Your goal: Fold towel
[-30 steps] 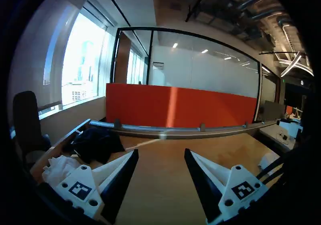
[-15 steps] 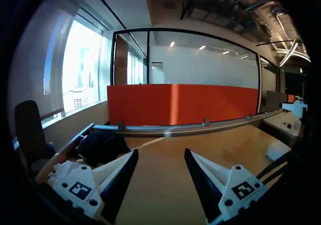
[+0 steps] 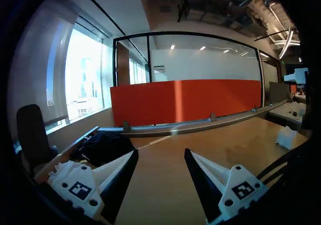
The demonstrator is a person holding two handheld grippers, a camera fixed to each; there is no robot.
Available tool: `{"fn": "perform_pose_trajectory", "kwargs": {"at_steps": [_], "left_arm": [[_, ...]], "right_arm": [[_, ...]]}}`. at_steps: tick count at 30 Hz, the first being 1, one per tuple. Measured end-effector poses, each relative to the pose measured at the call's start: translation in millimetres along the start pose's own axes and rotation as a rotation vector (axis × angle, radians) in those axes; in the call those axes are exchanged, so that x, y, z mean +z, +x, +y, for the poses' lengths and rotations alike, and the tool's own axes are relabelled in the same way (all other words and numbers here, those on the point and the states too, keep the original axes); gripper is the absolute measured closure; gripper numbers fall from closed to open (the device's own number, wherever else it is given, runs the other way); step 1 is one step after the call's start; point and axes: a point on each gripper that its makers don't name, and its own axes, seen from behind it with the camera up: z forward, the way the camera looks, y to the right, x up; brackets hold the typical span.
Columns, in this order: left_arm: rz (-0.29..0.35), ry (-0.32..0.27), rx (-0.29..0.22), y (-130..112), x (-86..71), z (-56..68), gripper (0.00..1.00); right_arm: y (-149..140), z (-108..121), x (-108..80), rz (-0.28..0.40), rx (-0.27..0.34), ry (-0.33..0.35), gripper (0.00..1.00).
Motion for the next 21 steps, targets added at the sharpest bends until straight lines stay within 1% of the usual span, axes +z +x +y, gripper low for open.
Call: {"fn": "perform_pose_trajectory", "kwargs": {"at_steps": [3, 8, 12, 17, 21], "left_arm": [[0.017, 0.005, 0.000, -8, 0.3, -4.0, 0.16], [0.040, 0.018, -0.026, -24, 0.2, -11.0, 0.16], [0.059, 0.013, -0.046, -38, 0.7, -10.6, 0.16], [0.084, 0.005, -0.054, -52, 3.1, -6.9, 0.16], [0.097, 0.007, -0.064, -63, 4.9, -6.0, 0.16]], "right_arm": [[-3, 1, 0.0, 0.005, 0.019, -0.011, 0.01], [-17, 4, 0.4, 0.002, 0.024, -0.027, 0.01], [-28, 1, 0.7, 0.000, 0.015, -0.029, 0.01], [-44, -3, 1.5, -0.008, 0.003, -0.023, 0.01], [-50, -7, 3.0, -0.011, -0.006, -0.008, 0.01]]}}
